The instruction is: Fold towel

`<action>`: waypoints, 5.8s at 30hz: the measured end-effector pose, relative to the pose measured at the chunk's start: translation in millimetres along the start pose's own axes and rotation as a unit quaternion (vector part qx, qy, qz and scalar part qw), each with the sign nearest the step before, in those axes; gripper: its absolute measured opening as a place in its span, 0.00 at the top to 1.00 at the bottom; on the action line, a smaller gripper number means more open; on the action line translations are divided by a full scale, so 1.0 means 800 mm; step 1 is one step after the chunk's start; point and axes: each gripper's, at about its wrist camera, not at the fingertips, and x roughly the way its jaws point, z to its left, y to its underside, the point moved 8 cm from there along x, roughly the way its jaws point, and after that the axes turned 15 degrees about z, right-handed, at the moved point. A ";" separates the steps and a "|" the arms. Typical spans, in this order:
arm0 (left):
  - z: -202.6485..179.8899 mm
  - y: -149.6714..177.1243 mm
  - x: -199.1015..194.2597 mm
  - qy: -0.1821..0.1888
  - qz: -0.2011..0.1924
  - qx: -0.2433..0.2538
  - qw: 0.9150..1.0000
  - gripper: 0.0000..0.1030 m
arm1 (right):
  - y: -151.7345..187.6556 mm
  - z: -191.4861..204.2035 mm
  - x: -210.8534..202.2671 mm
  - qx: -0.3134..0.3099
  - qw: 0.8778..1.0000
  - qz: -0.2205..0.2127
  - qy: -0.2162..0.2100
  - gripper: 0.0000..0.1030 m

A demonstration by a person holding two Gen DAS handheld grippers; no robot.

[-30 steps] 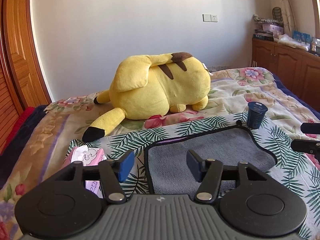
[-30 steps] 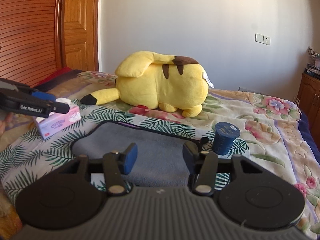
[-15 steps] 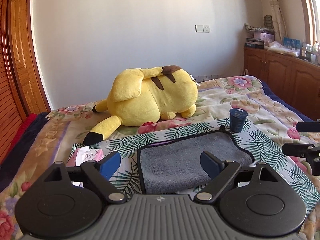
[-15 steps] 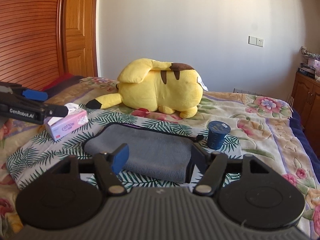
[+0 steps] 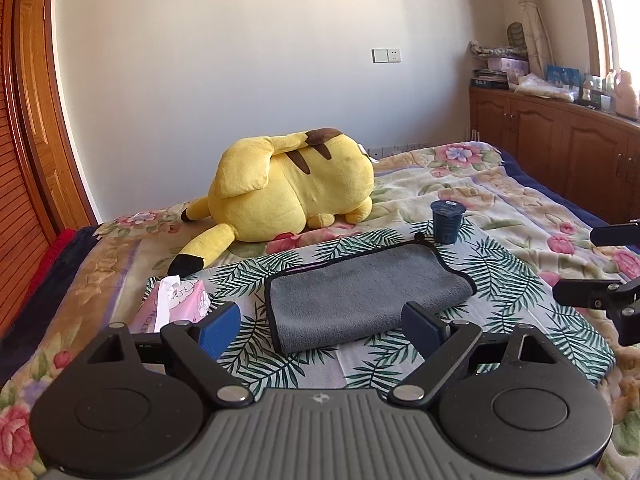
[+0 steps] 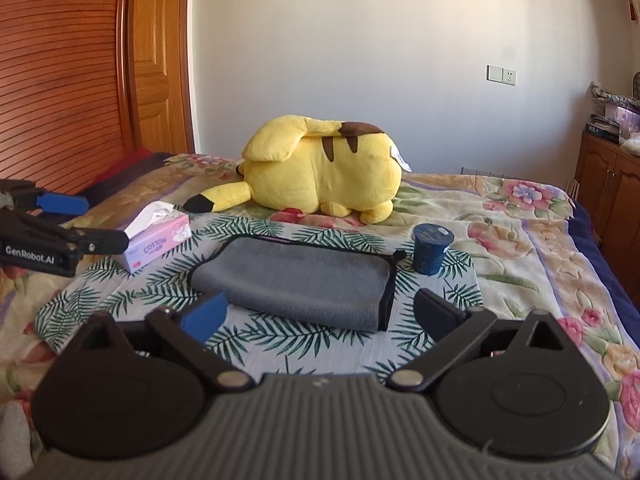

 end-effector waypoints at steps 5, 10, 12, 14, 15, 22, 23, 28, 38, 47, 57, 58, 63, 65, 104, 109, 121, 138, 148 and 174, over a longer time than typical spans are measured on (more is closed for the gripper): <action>-0.011 0.015 -0.024 0.005 -0.006 0.001 1.000 0.27 | 0.015 0.009 -0.021 0.006 1.000 -0.001 0.003 0.00; -0.017 0.033 -0.045 0.011 -0.005 0.001 1.000 0.25 | 0.029 0.017 -0.039 0.012 1.000 -0.002 0.003 0.00; -0.017 0.039 -0.054 0.010 -0.006 -0.002 1.000 0.23 | 0.034 0.019 -0.046 0.015 1.000 -0.001 0.002 0.00; -0.015 0.045 -0.063 0.011 -0.009 -0.009 1.000 0.21 | 0.038 0.021 -0.052 0.017 1.000 -0.002 0.003 0.00; -0.013 0.048 -0.068 0.012 -0.009 -0.013 1.000 0.20 | 0.039 0.022 -0.056 0.018 1.000 -0.003 0.003 0.00; -0.007 0.066 -0.096 0.004 -0.019 -0.037 0.999 0.16 | 0.045 0.023 -0.083 0.027 0.999 -0.016 0.006 0.00; -0.007 0.069 -0.099 0.004 -0.018 -0.041 0.999 0.16 | 0.046 0.023 -0.086 0.028 0.999 -0.018 0.007 0.00; -0.010 0.082 -0.115 0.001 -0.023 -0.054 0.998 0.16 | 0.051 0.026 -0.105 0.030 0.999 -0.028 0.011 0.00; -0.018 0.103 -0.154 -0.004 -0.038 -0.076 0.996 0.16 | 0.068 0.034 -0.132 0.034 0.999 -0.037 0.013 0.00; -0.015 0.125 -0.161 -0.007 -0.027 -0.096 0.995 0.16 | 0.080 0.042 -0.144 0.031 0.999 -0.042 0.015 0.00; -0.012 0.153 -0.152 -0.026 -0.020 -0.096 0.995 0.16 | 0.095 0.045 -0.142 0.032 0.999 -0.041 0.017 0.00; -0.012 0.155 -0.150 -0.028 -0.020 -0.095 0.995 0.16 | 0.097 0.045 -0.141 0.032 0.999 -0.040 0.018 0.00; -0.017 0.165 -0.144 -0.025 -0.019 -0.090 0.995 0.16 | 0.109 0.046 -0.136 0.031 0.999 -0.039 0.023 0.00; -0.019 0.169 -0.143 -0.029 -0.022 -0.088 0.995 0.16 | 0.114 0.046 -0.134 0.030 0.999 -0.037 0.025 0.00; -0.021 0.200 -0.132 -0.047 -0.053 -0.093 0.993 0.16 | 0.141 0.029 -0.129 0.060 0.996 -0.053 0.050 0.00; -0.018 0.198 -0.137 -0.047 -0.065 -0.097 0.992 0.16 | 0.141 0.027 -0.134 0.061 0.995 -0.065 0.056 0.00; -0.019 0.195 -0.148 -0.046 -0.087 -0.095 0.991 0.16 | 0.140 0.020 -0.142 0.068 0.991 -0.089 0.071 0.00; -0.018 0.194 -0.149 -0.046 -0.090 -0.095 0.990 0.16 | 0.139 0.018 -0.143 0.069 0.990 -0.094 0.077 0.00; -0.018 0.195 -0.150 -0.047 -0.090 -0.094 0.990 0.16 | 0.139 0.019 -0.143 0.070 0.990 -0.094 0.077 0.00; -0.015 0.197 -0.146 -0.050 -0.088 -0.090 0.991 0.16 | 0.139 0.020 -0.144 0.067 0.990 -0.093 0.078 0.00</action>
